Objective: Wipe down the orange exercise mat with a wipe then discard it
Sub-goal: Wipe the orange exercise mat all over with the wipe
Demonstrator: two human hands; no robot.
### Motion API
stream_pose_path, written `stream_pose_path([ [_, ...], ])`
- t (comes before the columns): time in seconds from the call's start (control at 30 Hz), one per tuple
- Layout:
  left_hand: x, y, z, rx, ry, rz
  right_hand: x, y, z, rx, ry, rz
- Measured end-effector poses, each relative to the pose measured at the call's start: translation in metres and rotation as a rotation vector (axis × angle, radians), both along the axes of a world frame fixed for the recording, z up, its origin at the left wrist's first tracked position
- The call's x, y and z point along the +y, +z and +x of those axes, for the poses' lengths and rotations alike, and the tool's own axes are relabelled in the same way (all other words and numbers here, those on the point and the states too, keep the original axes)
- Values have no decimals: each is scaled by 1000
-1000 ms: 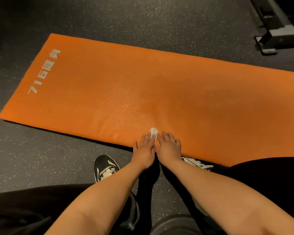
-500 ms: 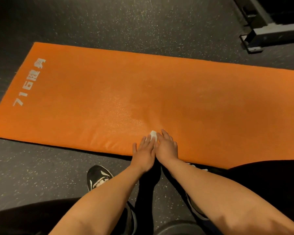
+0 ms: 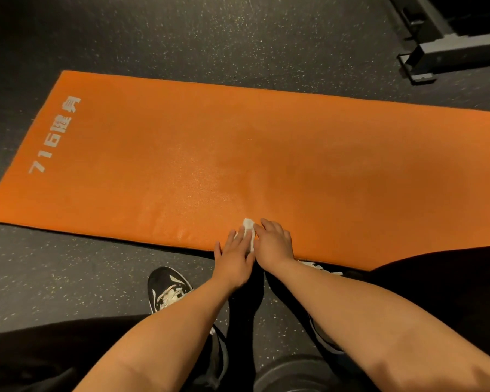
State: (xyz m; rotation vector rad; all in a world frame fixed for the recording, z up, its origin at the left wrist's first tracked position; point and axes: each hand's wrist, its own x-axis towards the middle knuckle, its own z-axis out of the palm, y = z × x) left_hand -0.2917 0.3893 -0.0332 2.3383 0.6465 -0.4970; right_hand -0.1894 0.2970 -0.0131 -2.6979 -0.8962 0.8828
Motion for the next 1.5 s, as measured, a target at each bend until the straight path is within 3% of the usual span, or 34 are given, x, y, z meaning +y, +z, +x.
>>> stream_pose_path([
  [0.17, 12, 1, 6, -144, 110, -17, -2, 7, 0, 30, -18, 56],
  [0.27, 17, 16, 14, -265, 300, -178, 1, 14, 5, 79, -85, 81],
  [0.43, 17, 44, 33, -309, 517, -342, 7, 27, 15, 315, -343, 297],
  [0.8, 19, 51, 46, -316, 765, -468, -3, 35, 18, 288, -566, 434],
  [1.1, 24, 59, 52, -448, 1016, -776, 11, 43, 17, 496, -705, 579],
  [1.2, 27, 53, 50, -418, 981, -722, 20, 47, 16, 575, -818, 624],
  [1.3, 30, 44, 48, -389, 976, -592, 24, 47, 14, 637, -791, 620],
  [1.5, 35, 48, 46, -404, 944, -558, 23, 33, 18, 593, -755, 588],
])
